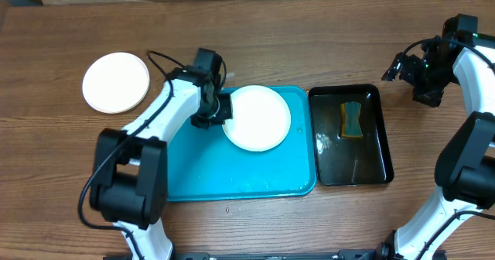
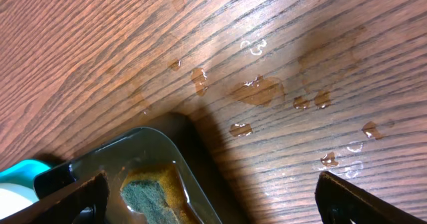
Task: Clean dirty plates on tray and stack at the side
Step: 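Lift the white plate off the teal tray with the left gripper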
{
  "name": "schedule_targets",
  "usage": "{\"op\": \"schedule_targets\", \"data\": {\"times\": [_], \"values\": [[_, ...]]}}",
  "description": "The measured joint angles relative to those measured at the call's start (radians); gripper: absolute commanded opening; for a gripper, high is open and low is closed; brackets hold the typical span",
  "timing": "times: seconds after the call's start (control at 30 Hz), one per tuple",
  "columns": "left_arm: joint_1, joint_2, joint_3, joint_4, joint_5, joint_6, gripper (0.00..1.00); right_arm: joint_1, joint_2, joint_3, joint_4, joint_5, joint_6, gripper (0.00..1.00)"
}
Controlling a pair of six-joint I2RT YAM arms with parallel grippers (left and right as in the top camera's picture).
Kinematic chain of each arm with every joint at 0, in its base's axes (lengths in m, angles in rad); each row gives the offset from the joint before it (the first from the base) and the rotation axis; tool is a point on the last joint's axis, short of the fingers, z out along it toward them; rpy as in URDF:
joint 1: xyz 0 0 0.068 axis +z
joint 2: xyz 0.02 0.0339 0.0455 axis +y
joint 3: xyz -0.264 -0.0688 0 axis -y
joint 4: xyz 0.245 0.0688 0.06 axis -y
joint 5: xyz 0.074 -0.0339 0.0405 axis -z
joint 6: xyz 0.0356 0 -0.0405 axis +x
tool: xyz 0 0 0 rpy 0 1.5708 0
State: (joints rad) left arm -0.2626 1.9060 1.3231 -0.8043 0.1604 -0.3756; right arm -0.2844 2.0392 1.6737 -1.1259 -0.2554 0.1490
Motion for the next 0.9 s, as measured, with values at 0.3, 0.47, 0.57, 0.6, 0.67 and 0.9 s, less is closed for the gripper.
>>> {"op": "schedule_targets", "data": {"times": [0.3,0.47,0.57,0.6,0.67,0.9], "values": [[0.001,-0.105,0.058,-0.003,-0.008,0.021,0.04,0.000,0.000,0.000,0.000,0.000,0.000,1.00],[-0.031,-0.114,0.148,-0.035,-0.029,0.021,0.04,0.000,0.000,0.000,0.000,0.000,0.000,1.00],[-0.089,-0.114,0.198,-0.043,-0.070,0.020,0.04,0.000,0.000,0.000,0.000,0.000,0.000,1.00],[-0.119,-0.114,0.216,-0.042,-0.092,0.021,0.04,0.000,0.000,0.000,0.000,0.000,0.000,1.00],[-0.164,-0.115,0.236,-0.036,-0.123,0.020,0.04,0.000,0.000,0.000,0.000,0.000,0.000,1.00],[-0.378,-0.115,0.260,0.026,-0.332,0.021,0.04,0.000,0.000,0.000,0.000,0.000,0.000,1.00]]}}
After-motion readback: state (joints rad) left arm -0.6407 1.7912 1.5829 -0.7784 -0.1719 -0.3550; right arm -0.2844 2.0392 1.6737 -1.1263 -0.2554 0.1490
